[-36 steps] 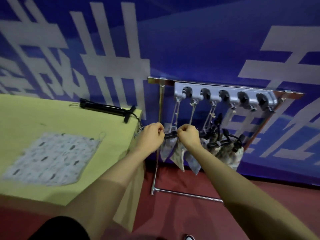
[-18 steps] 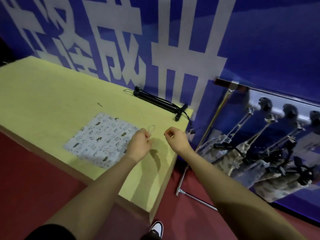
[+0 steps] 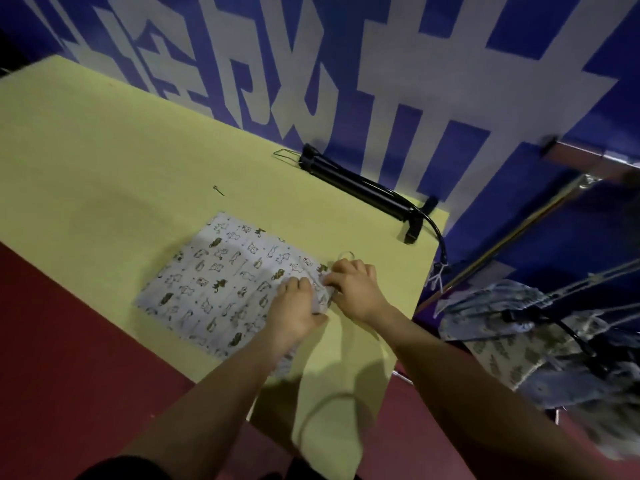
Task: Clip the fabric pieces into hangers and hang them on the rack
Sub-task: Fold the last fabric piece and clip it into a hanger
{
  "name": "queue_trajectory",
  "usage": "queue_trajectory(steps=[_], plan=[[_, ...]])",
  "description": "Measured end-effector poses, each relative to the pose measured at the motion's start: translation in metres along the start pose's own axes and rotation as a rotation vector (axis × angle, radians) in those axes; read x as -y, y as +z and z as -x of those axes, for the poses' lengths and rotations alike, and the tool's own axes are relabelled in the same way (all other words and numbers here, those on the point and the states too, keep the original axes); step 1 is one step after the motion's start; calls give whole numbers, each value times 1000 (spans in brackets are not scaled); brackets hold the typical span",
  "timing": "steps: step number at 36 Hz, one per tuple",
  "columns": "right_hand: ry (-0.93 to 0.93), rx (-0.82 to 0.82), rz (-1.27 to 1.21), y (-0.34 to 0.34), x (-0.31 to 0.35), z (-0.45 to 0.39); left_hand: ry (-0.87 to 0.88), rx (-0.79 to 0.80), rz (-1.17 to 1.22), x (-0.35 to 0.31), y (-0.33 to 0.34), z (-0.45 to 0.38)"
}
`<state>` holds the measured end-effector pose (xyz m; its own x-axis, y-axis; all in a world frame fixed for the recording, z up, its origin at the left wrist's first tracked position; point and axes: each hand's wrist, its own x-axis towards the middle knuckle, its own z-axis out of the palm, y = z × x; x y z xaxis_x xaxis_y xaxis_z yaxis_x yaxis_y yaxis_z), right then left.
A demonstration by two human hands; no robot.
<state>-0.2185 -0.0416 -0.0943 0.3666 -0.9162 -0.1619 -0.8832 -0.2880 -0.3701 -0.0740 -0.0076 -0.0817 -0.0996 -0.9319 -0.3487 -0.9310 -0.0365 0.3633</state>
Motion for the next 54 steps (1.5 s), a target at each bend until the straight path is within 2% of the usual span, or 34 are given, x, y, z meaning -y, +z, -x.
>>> queue_trajectory(steps=[5,8,12,17,20,25,29,37,43,47,49,54], plan=[[52,-5,-129,-3,5,-18,16,-121,-50,9,-16,-6],[77,-47,-211,-7,19,-30,47,-185,36,24,-34,-11],[86,-72,-291,-11,42,-49,149,-166,29,46,-54,-21],[104,-38,-314,-14,75,-83,112,-145,38,84,-78,-44],[141,-4,-362,-13,92,-110,148,-136,34,106,-93,-59],[257,-150,-454,-15,133,-162,169,-129,71,152,-126,-87],[314,-186,-409,-11,158,-209,176,-89,164,184,-144,-106],[412,-92,-233,14,188,-291,153,19,227,229,-157,-138],[478,-69,-131,27,189,-311,146,44,271,240,-163,-151],[459,-42,-68,29,190,-314,153,79,256,240,-166,-154],[448,-116,-56,29,189,-308,161,90,243,238,-168,-153],[519,-470,-209,10,185,-278,116,79,188,226,-166,-141]])
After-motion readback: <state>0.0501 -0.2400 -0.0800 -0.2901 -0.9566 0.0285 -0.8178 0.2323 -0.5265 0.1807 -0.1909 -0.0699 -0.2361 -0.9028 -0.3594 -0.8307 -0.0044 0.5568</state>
